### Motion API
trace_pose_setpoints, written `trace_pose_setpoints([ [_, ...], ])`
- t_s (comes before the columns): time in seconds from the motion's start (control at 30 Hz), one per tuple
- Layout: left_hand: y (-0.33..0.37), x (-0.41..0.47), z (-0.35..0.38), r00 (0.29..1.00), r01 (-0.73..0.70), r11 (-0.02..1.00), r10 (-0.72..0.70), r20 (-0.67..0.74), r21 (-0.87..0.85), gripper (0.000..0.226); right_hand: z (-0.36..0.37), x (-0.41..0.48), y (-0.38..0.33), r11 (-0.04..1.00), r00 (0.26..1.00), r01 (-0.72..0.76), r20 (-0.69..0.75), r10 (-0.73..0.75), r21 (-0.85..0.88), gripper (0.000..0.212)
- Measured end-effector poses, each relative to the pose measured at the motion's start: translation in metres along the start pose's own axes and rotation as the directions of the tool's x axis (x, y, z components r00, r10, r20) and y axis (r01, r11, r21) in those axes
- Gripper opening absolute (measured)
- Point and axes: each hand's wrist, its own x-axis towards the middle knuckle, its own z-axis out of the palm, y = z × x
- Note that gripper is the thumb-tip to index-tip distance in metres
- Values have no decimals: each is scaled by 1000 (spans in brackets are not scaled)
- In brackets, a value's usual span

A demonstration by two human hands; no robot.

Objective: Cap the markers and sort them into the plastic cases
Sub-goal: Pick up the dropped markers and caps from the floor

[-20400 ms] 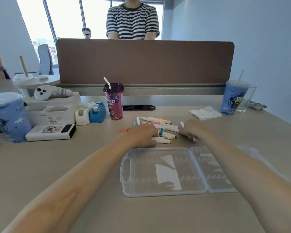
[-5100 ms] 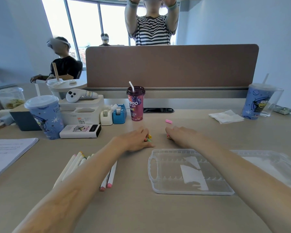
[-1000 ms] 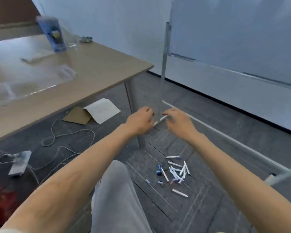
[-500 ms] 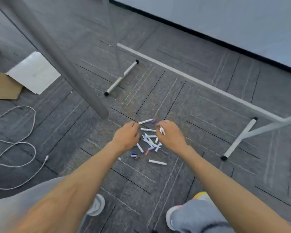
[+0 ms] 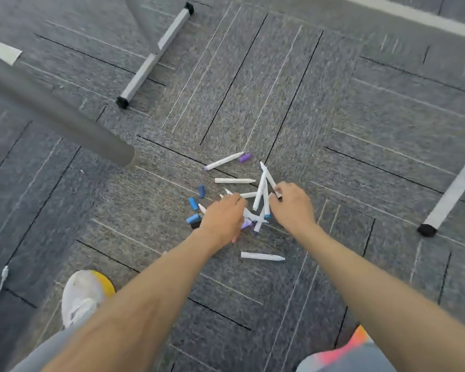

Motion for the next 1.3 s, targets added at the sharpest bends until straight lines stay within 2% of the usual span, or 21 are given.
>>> trace_pose_setpoints([
  [0.1, 3, 19, 17, 994, -81, 993, 87, -63, 83, 26, 15, 21, 1, 1000, 998, -14, -57, 13, -3, 23],
  [0.27, 5, 22, 38, 975, -90, 990, 111, -192, 112, 23, 34, 32, -2, 990, 992, -41, -120, 25, -134, 46],
  [0.37, 5, 20, 37, 979, -109, 989, 123, -164, 95, 21, 42, 33, -2, 985, 993, -42, -120, 22, -165, 52],
  [0.43, 0, 16, 32, 981, -117, 989, 129, -144, 92, 28, 38, 37, -6, 985, 995, -36, -103, 18, -169, 46],
  [0.5, -7, 7, 24, 981, -109, 992, 118, -156, 66, 32, 32, 41, -11, 975, 997, -22, -73, 6, -220, 39],
  [0.53, -10, 1, 20, 979, -99, 995, 101, -175, 19, 25, 28, 42, -13, 965, 998, -6, -55, -9, -263, 37],
  [0.6, -13, -12, 6, 982, -19, 983, -16, -190, -184, 12, 22, 44, -17, 933, 999, 31, -21, -41, -359, 37],
  [0.67, -14, -21, -7, 980, 40, 939, -104, -169, -342, 14, 19, 44, -22, 886, 998, 66, 19, -65, -459, 39],
  [0.8, -17, -23, -22, 978, 61, 941, -124, -170, -331, 12, 25, 43, -28, 822, 992, 129, 82, -100, -555, 33],
  [0.9, -21, -6, -26, 979, 76, 971, -115, -166, -225, 9, 21, 41, -20, 811, 992, 124, 52, -115, -571, 32],
  [1.0, -24, 22, -20, 985, 16, 996, -29, -169, -83, 23, 4, 35, -10, 898, 995, 85, -10, -99, -432, 31],
  [1.1, -20, 47, -7, 985, -10, 999, 4, -171, -35, 27, -15, 22, -2, 999, 1000, 19, 20, -19, -32, 26],
  [1.13, -17, 53, -3, 984, -28, 1000, 26, -175, -9, 27, -20, 17, 2, 991, 998, -20, 58, 12, 133, 25],
  [1.2, -12, 61, 5, 979, -53, 996, 66, -195, 72, 26, -27, -1, 5, 908, 990, -75, 142, 17, 412, 19],
  [1.3, -8, 70, 10, 970, -39, 983, 79, -228, 177, 26, -32, -26, 8, 800, 991, -61, 134, -24, 596, 3],
])
